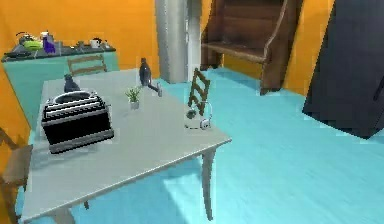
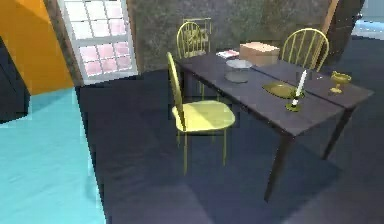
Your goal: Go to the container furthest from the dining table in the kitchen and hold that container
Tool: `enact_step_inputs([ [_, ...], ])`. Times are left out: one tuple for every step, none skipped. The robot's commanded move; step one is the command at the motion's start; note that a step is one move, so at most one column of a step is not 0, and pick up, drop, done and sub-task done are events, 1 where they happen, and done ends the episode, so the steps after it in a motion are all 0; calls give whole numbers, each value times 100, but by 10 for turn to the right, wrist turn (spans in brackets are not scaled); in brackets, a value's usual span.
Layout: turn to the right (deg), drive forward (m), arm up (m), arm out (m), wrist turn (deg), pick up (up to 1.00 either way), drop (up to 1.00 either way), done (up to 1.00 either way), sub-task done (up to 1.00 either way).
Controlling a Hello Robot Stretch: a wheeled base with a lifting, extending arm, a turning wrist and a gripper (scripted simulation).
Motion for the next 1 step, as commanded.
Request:
enact_step_inputs([
  [450, 0, 0, 0, 0, 0, 0, 0, 0],
])
